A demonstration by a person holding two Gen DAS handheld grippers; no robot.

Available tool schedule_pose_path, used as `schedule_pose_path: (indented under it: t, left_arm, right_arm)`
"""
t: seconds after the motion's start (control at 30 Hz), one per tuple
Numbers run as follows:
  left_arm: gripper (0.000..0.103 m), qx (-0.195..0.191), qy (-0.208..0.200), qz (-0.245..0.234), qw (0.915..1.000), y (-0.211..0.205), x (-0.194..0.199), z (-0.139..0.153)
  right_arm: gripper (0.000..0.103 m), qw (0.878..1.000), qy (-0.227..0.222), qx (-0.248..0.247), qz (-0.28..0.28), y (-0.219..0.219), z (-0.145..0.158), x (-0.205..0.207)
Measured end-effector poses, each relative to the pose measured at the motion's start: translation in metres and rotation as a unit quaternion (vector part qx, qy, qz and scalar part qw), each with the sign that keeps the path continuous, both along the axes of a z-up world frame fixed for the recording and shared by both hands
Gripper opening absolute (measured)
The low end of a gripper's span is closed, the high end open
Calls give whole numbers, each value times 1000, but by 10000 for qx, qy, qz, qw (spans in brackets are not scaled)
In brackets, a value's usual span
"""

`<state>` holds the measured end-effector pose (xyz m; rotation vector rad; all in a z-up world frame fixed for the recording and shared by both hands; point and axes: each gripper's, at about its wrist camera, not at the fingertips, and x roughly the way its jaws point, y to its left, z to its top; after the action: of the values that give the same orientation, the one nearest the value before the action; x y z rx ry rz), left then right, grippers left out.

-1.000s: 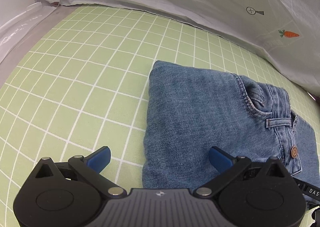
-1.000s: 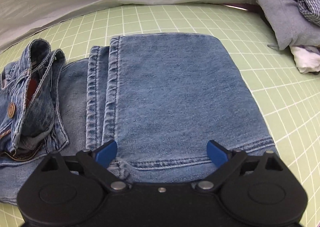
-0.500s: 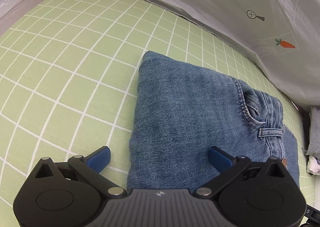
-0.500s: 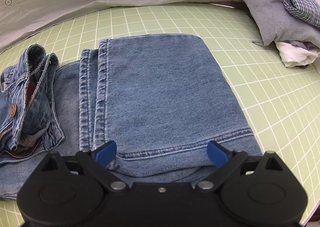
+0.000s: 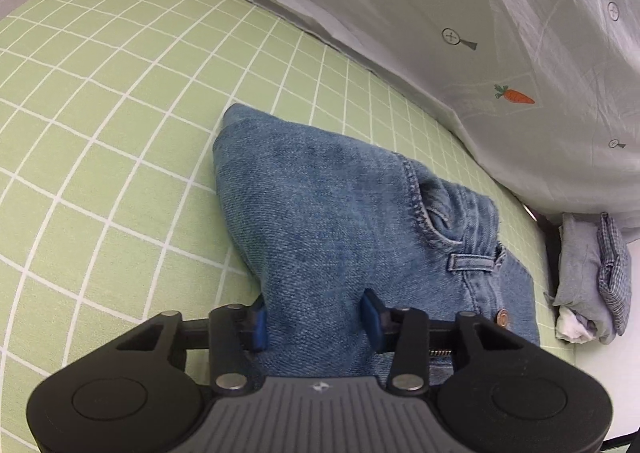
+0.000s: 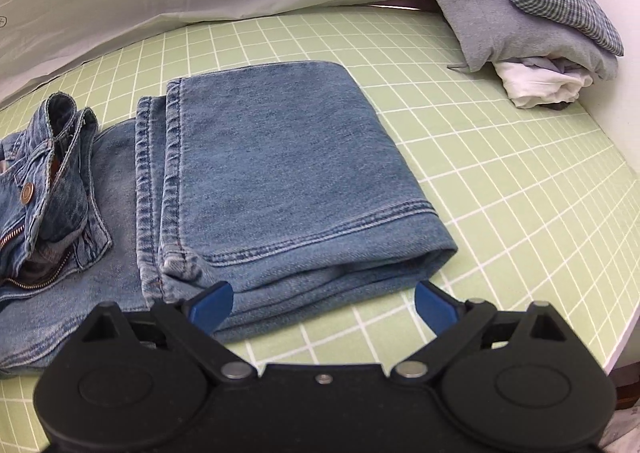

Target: Fold clothes

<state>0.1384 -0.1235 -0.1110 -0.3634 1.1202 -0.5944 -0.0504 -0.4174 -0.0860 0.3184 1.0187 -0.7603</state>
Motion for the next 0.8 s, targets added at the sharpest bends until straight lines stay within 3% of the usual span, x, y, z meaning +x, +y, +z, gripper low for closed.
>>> schedule_pose_path:
  t: [0.27,0.5,0.67,0.8]
  left_arm:
    - [28,-692,-538,-149,9960,-29,-22,62]
    - [26,-902,-891,-453,9909,-102,-58,107]
    - [24,-762,-859,-759,9905,-173,-76,106]
    - [24,-668,-622,-927,9915,-226,-81,87]
  right_arm:
    - [98,9987,-367,309,-149,-39,-7,-29]
    - [98,9967,-576,536,-206,-102,-4,-50]
    - [98,9954,-662,648,-233,-147,-8,-60]
    - [98,9939,-731,761,-311,-183,-14,-65]
